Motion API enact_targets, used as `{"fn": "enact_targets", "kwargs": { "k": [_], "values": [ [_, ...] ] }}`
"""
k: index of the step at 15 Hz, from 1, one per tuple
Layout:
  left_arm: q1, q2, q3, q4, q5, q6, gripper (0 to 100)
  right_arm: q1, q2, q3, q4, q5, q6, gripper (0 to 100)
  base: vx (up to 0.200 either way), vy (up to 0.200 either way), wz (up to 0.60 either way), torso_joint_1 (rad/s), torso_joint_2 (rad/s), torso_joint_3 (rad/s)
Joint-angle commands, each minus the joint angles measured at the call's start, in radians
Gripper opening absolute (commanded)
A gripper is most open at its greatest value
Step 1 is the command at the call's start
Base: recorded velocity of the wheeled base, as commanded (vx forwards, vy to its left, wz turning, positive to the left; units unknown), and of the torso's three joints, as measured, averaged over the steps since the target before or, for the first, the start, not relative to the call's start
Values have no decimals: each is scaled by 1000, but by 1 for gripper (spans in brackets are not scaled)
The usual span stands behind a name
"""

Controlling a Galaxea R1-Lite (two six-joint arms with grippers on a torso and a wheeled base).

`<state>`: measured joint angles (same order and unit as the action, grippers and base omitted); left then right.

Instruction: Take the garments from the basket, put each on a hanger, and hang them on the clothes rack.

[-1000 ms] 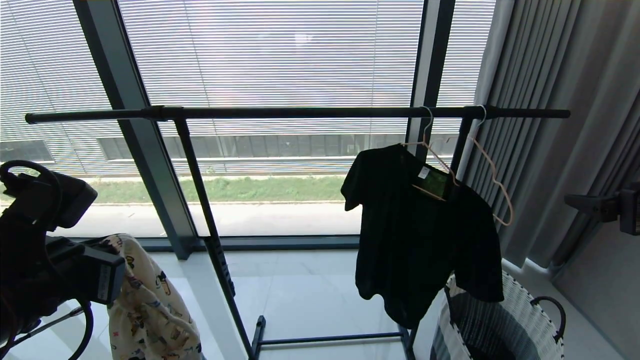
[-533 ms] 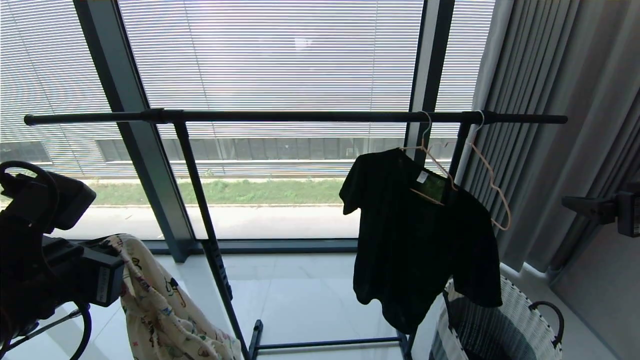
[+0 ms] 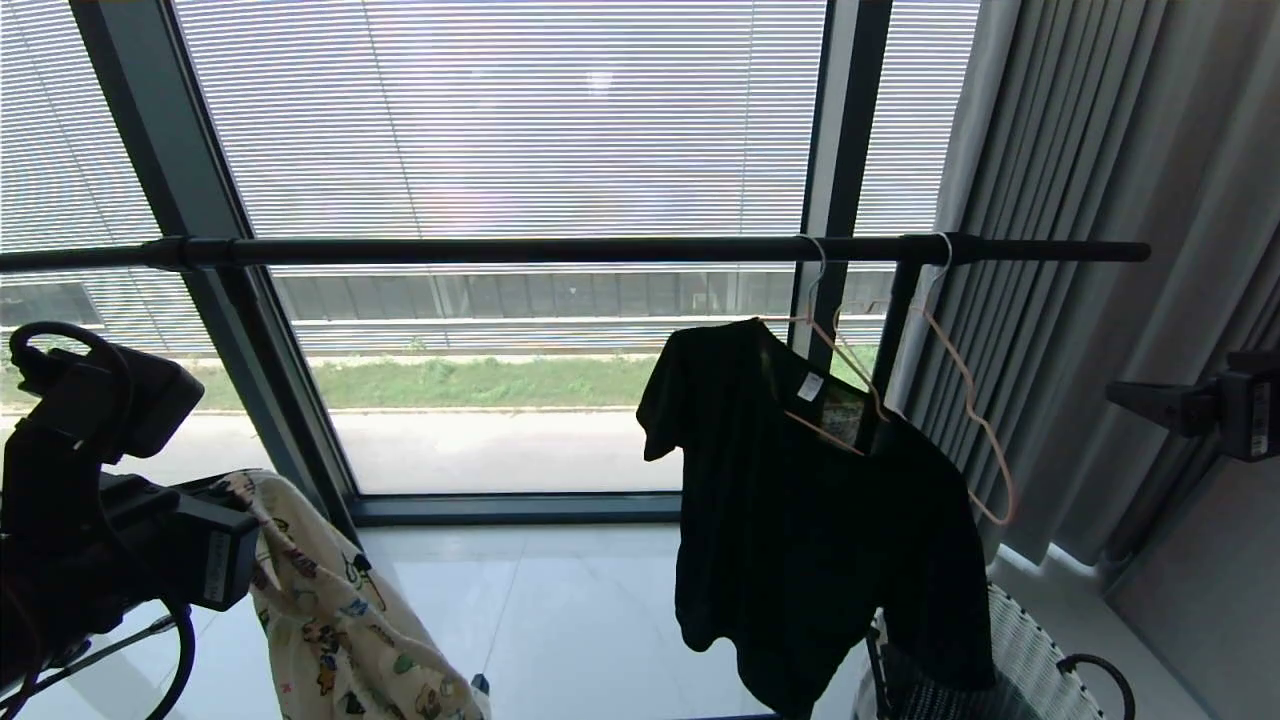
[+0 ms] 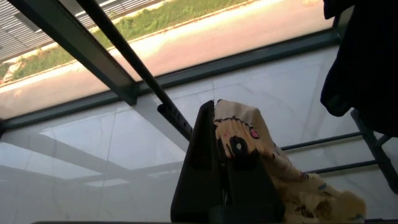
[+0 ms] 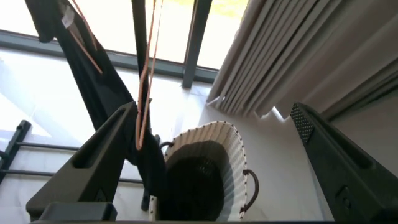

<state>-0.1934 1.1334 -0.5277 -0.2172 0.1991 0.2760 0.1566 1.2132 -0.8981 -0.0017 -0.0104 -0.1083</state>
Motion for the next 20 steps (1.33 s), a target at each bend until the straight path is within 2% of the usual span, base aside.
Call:
{"fn": "enact_targets", "kwargs": {
  "k": [1,4,8,10,13,17,20],
  "values": [
    [0,2,0,-2,0,0,0,0,12,-10,-3,1,-1,100,200,0,0,-17,-7,12],
    [0,2,2,-2,-1,-1,0,-2,35,-12,-1,-5,1,100,200,0,0,4,5,1],
    [-8,-12,0,-4,-17,-3,0,14,74,1,11,-2,6,100,0,0,0,0,0,0],
    [-11,-30,-2,-4,-99,-1,0,70,81,8,11,0,50,100,0,0,0,0,0,0],
    [-9,-43,0,-2,-119,2,0,179,128,13,5,-8,188,100,0,0,0,0,0,0],
    [-11,-55,2,-2,-119,2,0,176,244,22,-46,-54,200,100,0,0,0,0,0,0],
    [-11,-57,2,-2,-119,2,0,173,312,16,-98,-59,213,100,0,0,0,0,0,0]
  ]
}}
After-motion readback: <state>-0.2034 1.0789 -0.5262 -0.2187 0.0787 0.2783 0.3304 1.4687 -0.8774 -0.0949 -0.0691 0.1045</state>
